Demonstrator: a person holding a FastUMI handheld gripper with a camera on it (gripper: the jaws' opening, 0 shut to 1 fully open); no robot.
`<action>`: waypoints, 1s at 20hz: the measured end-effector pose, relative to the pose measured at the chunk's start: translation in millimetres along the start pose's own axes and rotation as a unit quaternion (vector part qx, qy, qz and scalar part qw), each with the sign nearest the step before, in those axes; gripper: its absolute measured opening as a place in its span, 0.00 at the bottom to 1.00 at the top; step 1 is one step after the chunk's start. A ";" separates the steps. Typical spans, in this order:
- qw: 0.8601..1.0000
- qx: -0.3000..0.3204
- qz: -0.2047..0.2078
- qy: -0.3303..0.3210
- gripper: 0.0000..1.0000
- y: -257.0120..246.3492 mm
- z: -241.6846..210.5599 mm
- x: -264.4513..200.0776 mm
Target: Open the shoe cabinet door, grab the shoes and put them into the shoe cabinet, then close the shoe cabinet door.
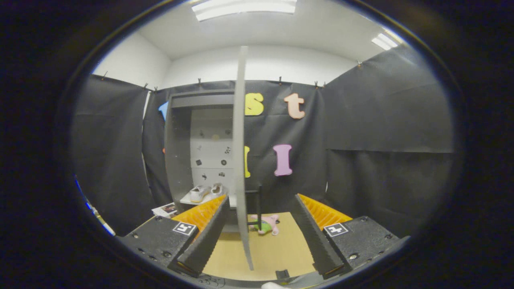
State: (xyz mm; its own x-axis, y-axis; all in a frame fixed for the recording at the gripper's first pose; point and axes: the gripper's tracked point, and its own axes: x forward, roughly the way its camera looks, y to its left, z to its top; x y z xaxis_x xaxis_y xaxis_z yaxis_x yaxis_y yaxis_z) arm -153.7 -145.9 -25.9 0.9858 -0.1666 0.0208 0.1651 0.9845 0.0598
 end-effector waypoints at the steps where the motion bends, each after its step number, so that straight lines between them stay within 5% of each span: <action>1: 1.000 0.001 -0.003 0.004 1.00 -14.4 -3.3 0.6; 9: 0.999 0.012 0.013 0.027 1.00 -77.0 -16.2 46.6; 20: 0.990 0.003 0.132 0.057 0.98 -28.0 -46.1 127.3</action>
State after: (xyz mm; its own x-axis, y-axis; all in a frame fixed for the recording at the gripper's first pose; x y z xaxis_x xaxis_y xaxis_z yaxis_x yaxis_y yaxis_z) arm -31.4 -192.1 -71.0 0.9916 0.1045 -0.0764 -0.0989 0.9924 0.0733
